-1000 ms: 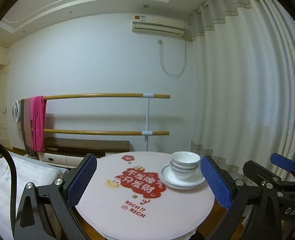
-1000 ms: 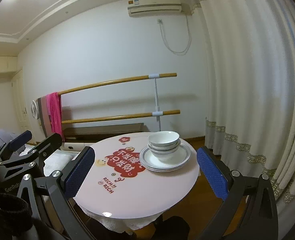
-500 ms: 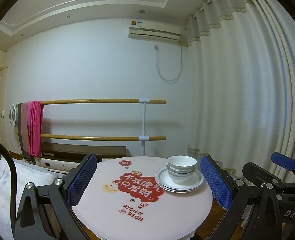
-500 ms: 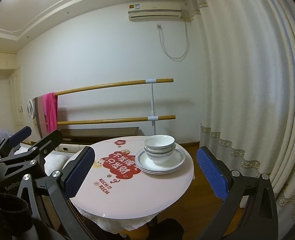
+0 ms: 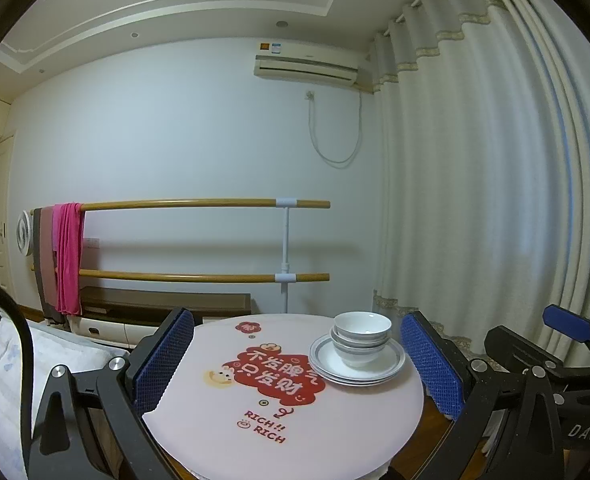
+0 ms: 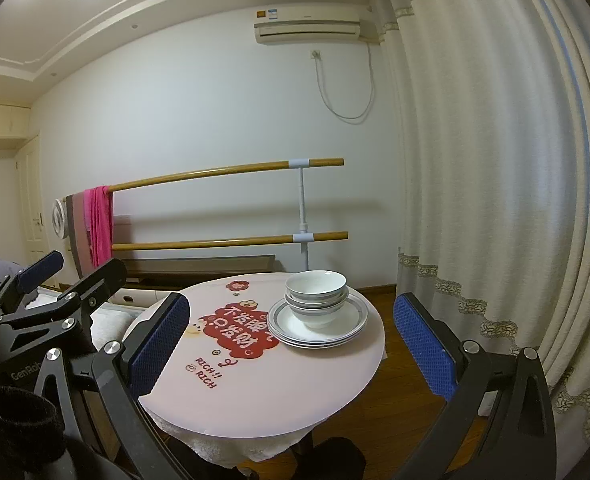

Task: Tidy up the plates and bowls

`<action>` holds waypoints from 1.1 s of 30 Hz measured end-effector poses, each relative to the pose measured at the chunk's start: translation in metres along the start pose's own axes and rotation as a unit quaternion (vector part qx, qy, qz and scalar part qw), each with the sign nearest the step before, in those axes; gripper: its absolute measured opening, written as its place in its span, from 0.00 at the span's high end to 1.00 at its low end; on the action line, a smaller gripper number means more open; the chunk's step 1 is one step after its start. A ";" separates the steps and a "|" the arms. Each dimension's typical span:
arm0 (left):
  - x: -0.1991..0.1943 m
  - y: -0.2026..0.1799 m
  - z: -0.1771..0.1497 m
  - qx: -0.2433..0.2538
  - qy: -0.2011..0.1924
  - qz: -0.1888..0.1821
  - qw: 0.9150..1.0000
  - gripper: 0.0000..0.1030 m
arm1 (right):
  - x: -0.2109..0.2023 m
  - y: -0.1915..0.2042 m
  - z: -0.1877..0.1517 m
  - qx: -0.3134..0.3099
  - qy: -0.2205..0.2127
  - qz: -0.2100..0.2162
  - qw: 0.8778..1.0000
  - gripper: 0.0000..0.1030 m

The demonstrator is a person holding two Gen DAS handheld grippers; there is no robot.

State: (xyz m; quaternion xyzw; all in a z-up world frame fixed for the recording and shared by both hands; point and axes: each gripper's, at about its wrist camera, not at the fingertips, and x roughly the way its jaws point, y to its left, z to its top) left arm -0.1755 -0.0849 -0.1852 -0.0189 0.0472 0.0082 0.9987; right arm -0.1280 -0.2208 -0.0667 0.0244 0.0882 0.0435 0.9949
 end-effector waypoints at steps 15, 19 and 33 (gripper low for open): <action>-0.001 -0.002 -0.006 0.003 -0.004 0.002 1.000 0.01 | 0.001 -0.001 0.001 0.000 0.000 -0.001 1.000 0.00; -0.001 -0.002 -0.006 0.002 -0.003 0.002 1.000 0.01 | 0.002 -0.001 0.001 0.001 0.001 0.000 1.000 0.00; -0.001 -0.002 -0.008 0.005 -0.004 0.003 1.000 0.01 | 0.001 -0.002 0.001 0.001 0.001 0.000 1.000 0.00</action>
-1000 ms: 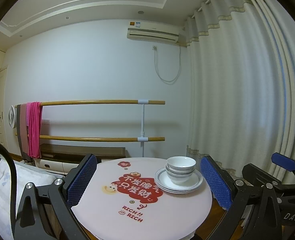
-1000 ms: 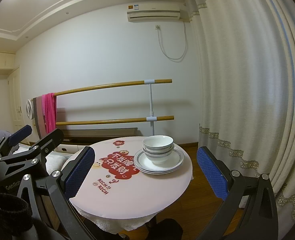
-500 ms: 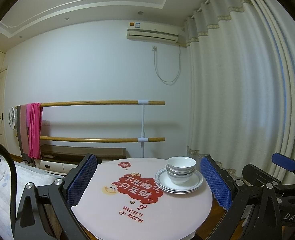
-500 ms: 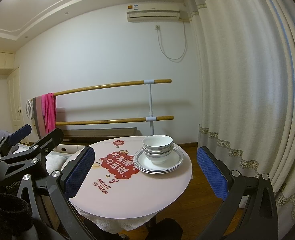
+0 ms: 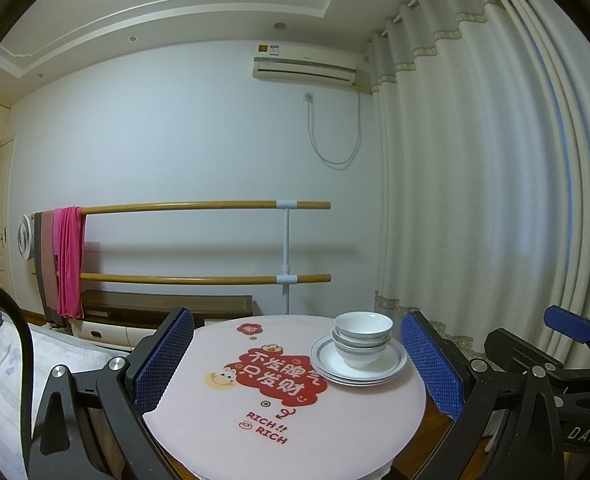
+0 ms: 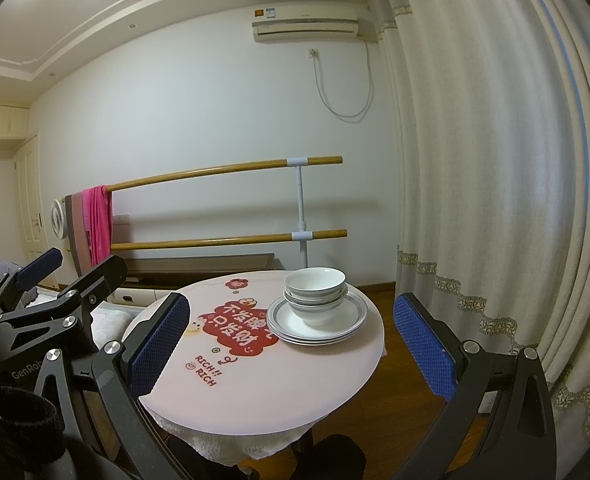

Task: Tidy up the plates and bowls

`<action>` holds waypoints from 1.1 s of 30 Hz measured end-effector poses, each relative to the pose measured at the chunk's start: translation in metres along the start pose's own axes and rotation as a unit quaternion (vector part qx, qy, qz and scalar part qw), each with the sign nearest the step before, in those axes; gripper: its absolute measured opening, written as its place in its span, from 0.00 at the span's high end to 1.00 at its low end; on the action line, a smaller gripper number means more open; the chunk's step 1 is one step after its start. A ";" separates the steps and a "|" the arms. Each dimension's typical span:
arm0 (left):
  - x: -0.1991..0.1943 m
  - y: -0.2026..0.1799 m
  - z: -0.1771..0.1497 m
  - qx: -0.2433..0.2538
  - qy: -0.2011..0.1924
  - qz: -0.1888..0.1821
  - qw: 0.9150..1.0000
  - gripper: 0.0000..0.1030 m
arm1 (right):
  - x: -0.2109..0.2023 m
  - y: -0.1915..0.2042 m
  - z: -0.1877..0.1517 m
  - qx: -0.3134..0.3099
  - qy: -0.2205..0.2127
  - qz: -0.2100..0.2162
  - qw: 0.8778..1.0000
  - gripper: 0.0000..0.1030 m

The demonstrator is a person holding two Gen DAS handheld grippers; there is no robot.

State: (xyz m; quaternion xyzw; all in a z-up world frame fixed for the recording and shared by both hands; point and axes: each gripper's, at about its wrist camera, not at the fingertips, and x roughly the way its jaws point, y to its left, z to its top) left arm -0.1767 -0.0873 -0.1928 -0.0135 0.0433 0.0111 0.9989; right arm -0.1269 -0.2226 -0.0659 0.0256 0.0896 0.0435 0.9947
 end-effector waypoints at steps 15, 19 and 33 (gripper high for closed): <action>0.000 0.001 -0.001 0.000 0.000 0.000 1.000 0.01 | 0.001 -0.001 -0.002 0.001 0.001 0.000 1.000 0.00; 0.000 0.001 -0.001 0.000 0.001 0.000 1.000 0.01 | 0.001 -0.001 -0.001 0.001 0.001 0.000 1.000 0.00; 0.000 0.001 -0.001 0.000 0.001 0.000 1.000 0.01 | 0.001 -0.001 -0.004 0.001 0.002 0.000 1.000 0.00</action>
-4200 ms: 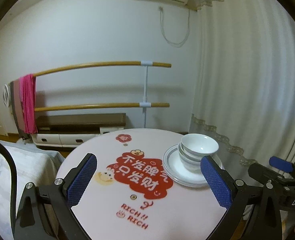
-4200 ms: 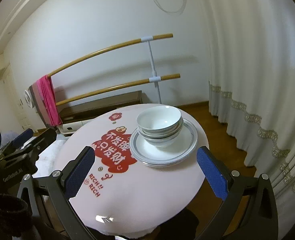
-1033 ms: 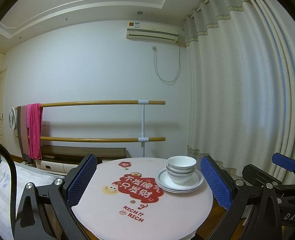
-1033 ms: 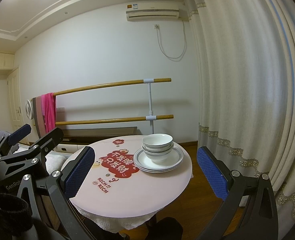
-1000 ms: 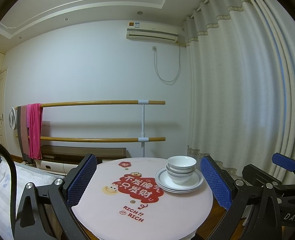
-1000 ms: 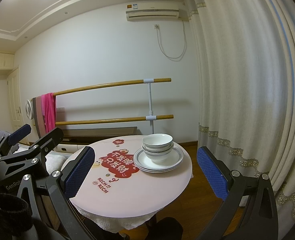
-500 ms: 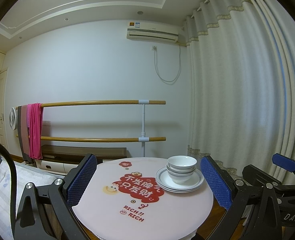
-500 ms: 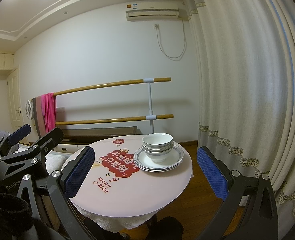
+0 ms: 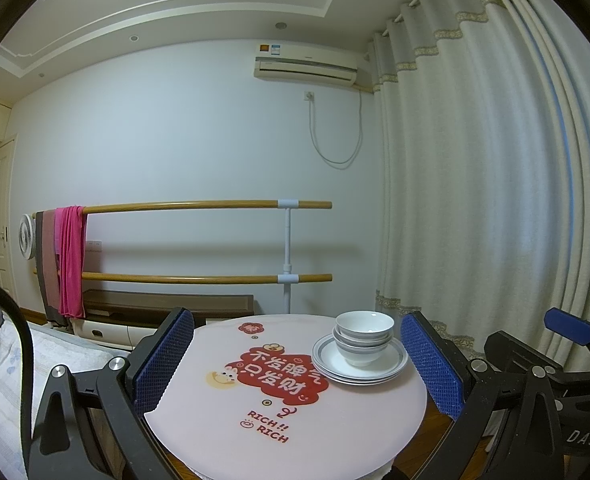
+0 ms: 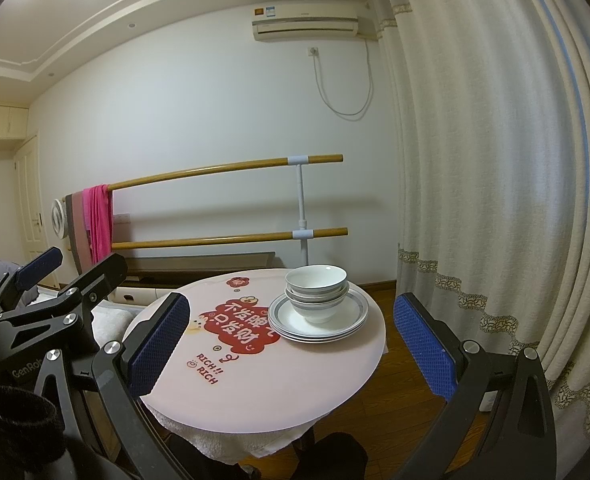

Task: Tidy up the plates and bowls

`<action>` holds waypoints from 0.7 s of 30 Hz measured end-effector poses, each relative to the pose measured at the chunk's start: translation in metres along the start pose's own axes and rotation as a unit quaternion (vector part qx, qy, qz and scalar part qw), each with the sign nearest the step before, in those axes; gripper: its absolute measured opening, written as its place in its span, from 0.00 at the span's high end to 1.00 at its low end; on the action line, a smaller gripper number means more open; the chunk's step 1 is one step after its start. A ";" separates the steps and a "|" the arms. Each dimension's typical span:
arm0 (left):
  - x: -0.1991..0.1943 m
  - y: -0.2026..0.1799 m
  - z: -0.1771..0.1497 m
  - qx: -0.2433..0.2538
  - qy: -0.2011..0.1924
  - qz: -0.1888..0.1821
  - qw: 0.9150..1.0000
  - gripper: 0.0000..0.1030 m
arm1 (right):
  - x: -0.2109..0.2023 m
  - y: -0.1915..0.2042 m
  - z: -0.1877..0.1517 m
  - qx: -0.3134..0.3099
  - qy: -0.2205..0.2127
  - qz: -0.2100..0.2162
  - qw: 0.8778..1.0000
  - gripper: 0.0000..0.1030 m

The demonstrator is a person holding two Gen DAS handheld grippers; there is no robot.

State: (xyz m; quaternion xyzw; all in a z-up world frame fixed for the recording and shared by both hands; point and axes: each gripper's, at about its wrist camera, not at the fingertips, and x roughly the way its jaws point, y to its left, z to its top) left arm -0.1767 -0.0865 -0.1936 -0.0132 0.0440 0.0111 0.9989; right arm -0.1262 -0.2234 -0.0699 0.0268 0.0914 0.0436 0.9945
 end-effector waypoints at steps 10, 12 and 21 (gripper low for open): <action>0.000 0.000 -0.001 0.001 -0.001 0.001 1.000 0.01 | -0.001 0.000 0.000 0.000 0.000 0.001 1.000 0.00; 0.000 0.000 -0.001 0.001 0.000 0.001 1.000 0.01 | 0.000 0.000 0.001 0.000 0.000 0.000 1.000 0.00; 0.000 0.000 -0.001 0.001 -0.001 0.001 1.000 0.01 | 0.000 0.000 0.000 0.000 0.001 0.000 1.000 0.00</action>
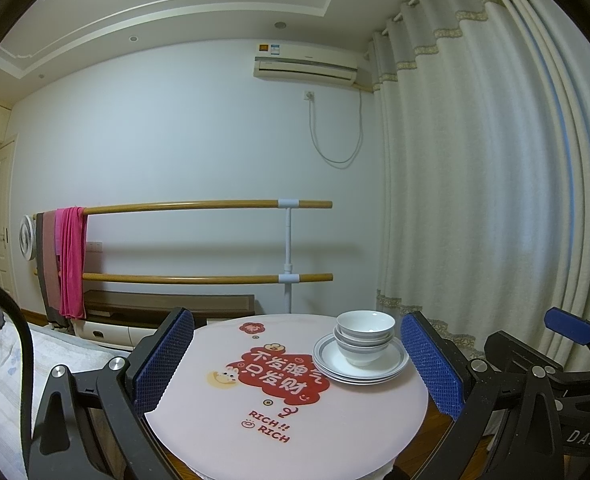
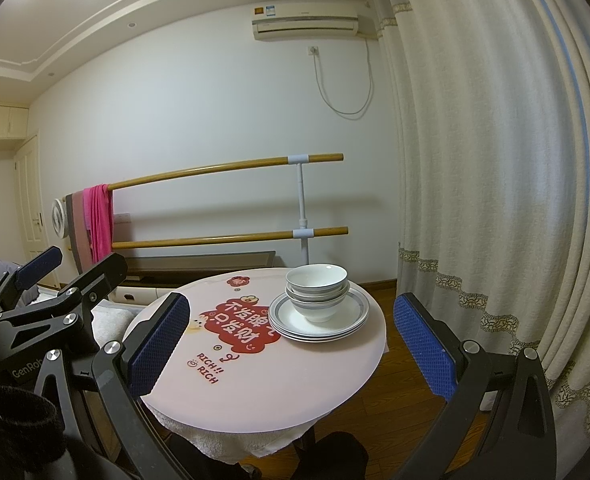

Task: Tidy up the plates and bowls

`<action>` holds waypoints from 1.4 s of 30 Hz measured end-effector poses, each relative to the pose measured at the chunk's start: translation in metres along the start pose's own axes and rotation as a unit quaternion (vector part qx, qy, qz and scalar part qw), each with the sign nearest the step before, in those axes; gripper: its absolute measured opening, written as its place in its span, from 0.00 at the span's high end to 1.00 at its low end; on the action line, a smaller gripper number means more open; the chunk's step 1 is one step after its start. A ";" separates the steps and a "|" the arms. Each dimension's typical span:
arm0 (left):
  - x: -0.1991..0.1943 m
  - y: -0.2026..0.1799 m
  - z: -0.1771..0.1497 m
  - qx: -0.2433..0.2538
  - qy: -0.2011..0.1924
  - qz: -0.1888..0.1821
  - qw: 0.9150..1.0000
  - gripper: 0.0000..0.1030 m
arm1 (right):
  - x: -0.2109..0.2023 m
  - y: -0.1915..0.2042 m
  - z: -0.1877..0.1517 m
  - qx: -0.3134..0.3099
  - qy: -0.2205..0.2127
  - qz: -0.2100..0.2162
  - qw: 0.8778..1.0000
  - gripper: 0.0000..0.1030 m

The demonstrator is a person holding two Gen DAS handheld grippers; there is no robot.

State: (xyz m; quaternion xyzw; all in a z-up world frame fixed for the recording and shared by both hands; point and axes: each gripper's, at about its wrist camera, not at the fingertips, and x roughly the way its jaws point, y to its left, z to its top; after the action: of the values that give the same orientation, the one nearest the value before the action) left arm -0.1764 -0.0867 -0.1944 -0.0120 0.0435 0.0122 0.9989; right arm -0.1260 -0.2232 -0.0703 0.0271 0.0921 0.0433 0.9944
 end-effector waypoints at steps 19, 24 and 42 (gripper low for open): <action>0.000 0.001 -0.001 0.002 0.000 0.000 1.000 0.01 | 0.000 0.000 -0.001 0.001 0.001 0.000 1.000 0.00; 0.000 0.001 -0.001 0.003 0.001 0.000 1.000 0.01 | -0.001 0.000 -0.001 0.000 0.001 0.000 1.000 0.00; -0.002 0.003 -0.001 0.003 0.001 0.000 1.000 0.01 | 0.000 0.002 -0.004 0.002 0.002 0.000 1.000 0.00</action>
State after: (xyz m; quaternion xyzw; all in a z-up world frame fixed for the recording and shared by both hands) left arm -0.1790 -0.0835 -0.1951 -0.0086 0.0450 0.0116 0.9989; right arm -0.1272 -0.2216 -0.0741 0.0286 0.0943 0.0434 0.9942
